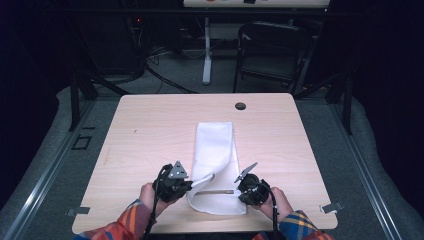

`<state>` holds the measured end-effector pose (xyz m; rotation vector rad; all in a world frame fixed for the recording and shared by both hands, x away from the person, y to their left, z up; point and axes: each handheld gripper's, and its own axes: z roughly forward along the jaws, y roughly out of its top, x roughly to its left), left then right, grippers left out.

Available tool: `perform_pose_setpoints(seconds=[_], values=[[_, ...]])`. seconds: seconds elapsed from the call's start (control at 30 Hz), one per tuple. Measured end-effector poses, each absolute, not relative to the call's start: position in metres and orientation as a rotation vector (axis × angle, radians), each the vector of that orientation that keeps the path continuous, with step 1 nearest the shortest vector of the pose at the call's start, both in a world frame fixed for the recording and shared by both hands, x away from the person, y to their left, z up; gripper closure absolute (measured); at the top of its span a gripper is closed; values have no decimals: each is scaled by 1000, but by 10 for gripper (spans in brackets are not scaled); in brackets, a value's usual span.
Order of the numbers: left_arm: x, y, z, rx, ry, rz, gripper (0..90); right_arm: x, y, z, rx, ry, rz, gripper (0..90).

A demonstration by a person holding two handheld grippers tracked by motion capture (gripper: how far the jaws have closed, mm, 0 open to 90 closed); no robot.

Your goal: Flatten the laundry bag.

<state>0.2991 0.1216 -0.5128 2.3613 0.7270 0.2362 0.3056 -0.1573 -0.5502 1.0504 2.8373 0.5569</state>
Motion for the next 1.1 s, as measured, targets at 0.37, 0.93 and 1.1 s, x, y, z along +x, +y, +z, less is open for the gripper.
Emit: perform_pose_setpoints(seconds=[0.37,0.93,1.1], values=[[295,108,-516,2378,675,215,873,313,-154,-540,991,2780,684,900],[301,120,-512,2365,720,257,873,327,-147,-552,1014,2776,602,900],[303,125,-512,2372,742,251,873,328,-151,-552,1042,2761,589,900]])
